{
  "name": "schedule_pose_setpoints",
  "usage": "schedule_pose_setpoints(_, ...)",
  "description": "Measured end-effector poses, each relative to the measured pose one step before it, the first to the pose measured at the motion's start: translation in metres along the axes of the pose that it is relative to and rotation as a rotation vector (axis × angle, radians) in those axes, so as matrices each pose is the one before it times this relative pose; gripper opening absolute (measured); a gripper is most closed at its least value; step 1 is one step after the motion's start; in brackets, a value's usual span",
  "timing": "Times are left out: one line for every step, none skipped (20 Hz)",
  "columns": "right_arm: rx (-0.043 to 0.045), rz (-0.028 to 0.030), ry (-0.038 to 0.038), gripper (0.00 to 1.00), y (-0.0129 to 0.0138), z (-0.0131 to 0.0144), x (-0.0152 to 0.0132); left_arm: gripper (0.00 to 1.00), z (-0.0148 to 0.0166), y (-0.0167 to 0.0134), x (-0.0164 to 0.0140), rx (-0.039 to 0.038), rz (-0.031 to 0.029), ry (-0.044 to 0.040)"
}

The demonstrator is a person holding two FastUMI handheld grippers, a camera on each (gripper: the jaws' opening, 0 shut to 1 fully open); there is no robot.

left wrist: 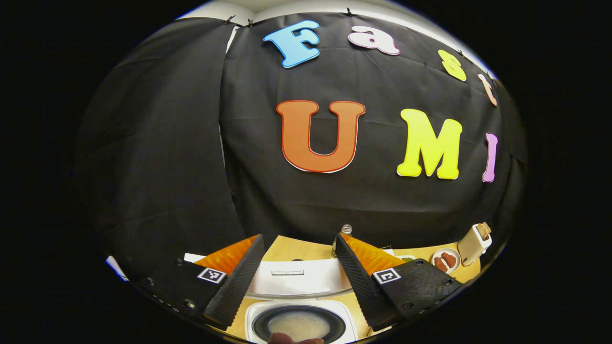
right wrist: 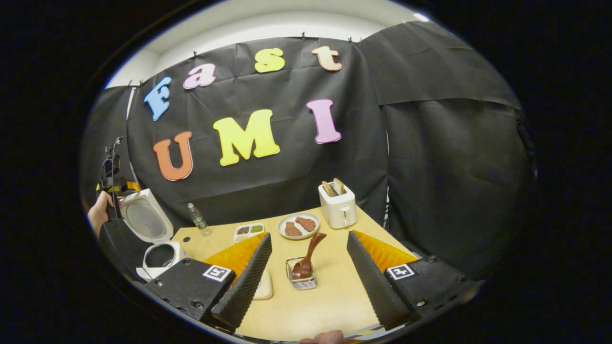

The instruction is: Close the left gripper, press the button to open the rice cooker; take a wooden spoon from the chopstick holder with the right hand, scoop a spoonful of rice and pour it into the rice cooker, then put the wooden spoon back into the chopstick holder.

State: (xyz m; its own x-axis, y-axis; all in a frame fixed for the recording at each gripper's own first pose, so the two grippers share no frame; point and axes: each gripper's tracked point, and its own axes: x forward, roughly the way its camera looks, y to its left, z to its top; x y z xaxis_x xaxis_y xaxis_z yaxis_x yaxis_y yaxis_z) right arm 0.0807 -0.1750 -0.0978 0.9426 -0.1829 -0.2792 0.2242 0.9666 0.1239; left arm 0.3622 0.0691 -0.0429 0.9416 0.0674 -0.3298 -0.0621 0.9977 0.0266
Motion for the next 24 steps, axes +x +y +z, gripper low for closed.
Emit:
schedule_pose_setpoints(0.00151,0.00065,-0.00068,1.0,0.00027,-0.00031,-0.0001,0.97,-0.00083,-0.00028,-0.00217,-0.0026,-0.00596,0.0078)
schedule_pose_setpoints(0.00044,0.00377,-0.00016,1.0,0.00196,0.00017,-0.00031,0.97,-0.00172,-0.00087,-0.00287,-0.00106,-0.0063,0.00674)
schedule_pose_setpoints(0.00078,0.00425,-0.00044,1.0,0.00106,-0.00075,-0.00007,0.97,-0.00269,-0.00206,-0.00399,-0.00062,-0.00332,0.0117)
schedule_pose_setpoints(0.00158,0.00823,0.00088,1.0,0.00236,-0.00024,0.00043,0.97,-0.00318,0.00007,-0.00451,0.00156,-0.0042,0.00996)
schedule_pose_setpoints(0.00153,0.01005,0.00235,1.0,0.00365,-0.00166,0.00007,0.97,-0.00309,-0.00361,-0.00577,0.003,-0.01175,0.0111)
schedule_pose_setpoints(0.0001,0.01056,0.00358,1.0,0.00303,-0.00091,0.00111,0.97,-0.0049,-0.00386,-0.00645,0.00323,-0.01454,0.01719)
schedule_pose_setpoints(0.00126,0.01348,0.00246,1.0,0.00329,-0.00071,0.00128,0.97,-0.00503,-0.00294,-0.00704,0.00105,-0.01338,0.01643)
schedule_pose_setpoints(-0.00096,0.01454,0.00313,1.0,0.00395,-0.00079,0.00092,0.97,-0.00509,-0.00319,-0.00752,-0.00631,-0.0134,0.01384)
schedule_pose_setpoints(-0.00346,0.01241,0.00201,1.0,0.00307,-0.0011,0.00076,0.97,-0.00615,-0.00352,-0.00815,-0.00623,-0.01035,0.01174)
schedule_pose_setpoints(-0.00417,0.01222,0.00063,1.0,0.00297,-0.00019,0.00033,0.97,-0.00965,-0.0025,-0.00738,-0.00112,-0.00991,0.01531)
schedule_pose_setpoints(-0.00335,0.01259,0.00349,1.0,0.00327,-0.00128,0.00062,0.97,-0.01141,-0.00358,-0.00857,-0.0055,-0.00934,0.01873)
schedule_pose_setpoints(-0.00234,0.0137,0.00828,1.0,0.00263,-0.00196,0.00011,0.97,-0.01331,-0.00419,-0.00704,-0.00909,-0.01639,0.02488)
schedule_pose_setpoints(-0.00125,0.01376,0.00918,1.0,0.00288,-0.00266,0.00091,0.97,-0.01758,-0.00624,-0.00856,-0.01507,-0.01447,0.03104)
schedule_pose_setpoints(-0.00211,0.01273,0.0069,1.0,0.00224,-0.00126,-0.00002,0.96,-0.01951,-0.00494,-0.00684,-0.01822,-0.01196,0.0364)
schedule_pose_setpoints(-0.00348,0.01015,0.00326,1.0,0.00148,-0.00082,-0.00017,0.96,-0.01951,-0.00193,-0.00781,-0.01599,-0.00393,0.03098)
schedule_pose_setpoints(-0.00529,0.00835,0.00108,1.0,0.00165,0.00066,-0.0005,0.96,-0.01668,-0.00036,-0.00384,-0.00012,0.00075,0.01749)
schedule_pose_setpoints(-0.00584,0.00772,0.00163,1.0,0.00191,-0.00085,-0.00115,0.96,-0.01233,0.00307,-0.00264,0.00602,0.01331,0.00504)
schedule_pose_setpoints(-0.00586,0.00807,0.00294,1.0,0.00196,-0.00046,-0.0002,0.96,-0.0118,0.00209,-0.00158,-0.00177,0.01073,0.00606)
schedule_pose_setpoints(-0.00311,0.00437,0.00301,1.0,0.00251,-0.00153,-0.00045,0.95,-0.0073,0.00118,-0.0022,-0.01055,0.00766,-0.00155)
schedule_pose_setpoints(0.00034,0.0055,0.00391,1.0,0.00187,-0.00132,-0.00019,0.95,-0.00602,-0.00015,-0.00022,-0.01185,0.00574,0.00041)
schedule_pose_setpoints(0.00135,0.00551,0.00538,1.0,0.00314,-0.00248,-0.00069,0.95,-0.0043,0.00081,-0.00052,-0.00715,0.00559,-0.00207)
schedule_pose_setpoints(0.0004,0.00493,0.00704,1.0,0.002,-0.00273,-0.00054,0.95,-0.006,0.0015,0.00048,-0.00401,0.00487,0.00161)
schedule_pose_setpoints(-0.00033,0.00411,0.00619,1.0,0.00246,-0.00255,-0.00008,0.94,-0.00349,0.0017,-0.00042,-0.00165,0.00736,-0.00118)
schedule_pose_setpoints(-0.00012,0.00194,0.00588,1.0,0.00077,-0.00173,-0.00097,0.94,-0.00329,0.00601,-0.00337,-0.00446,0.00879,-0.00217)
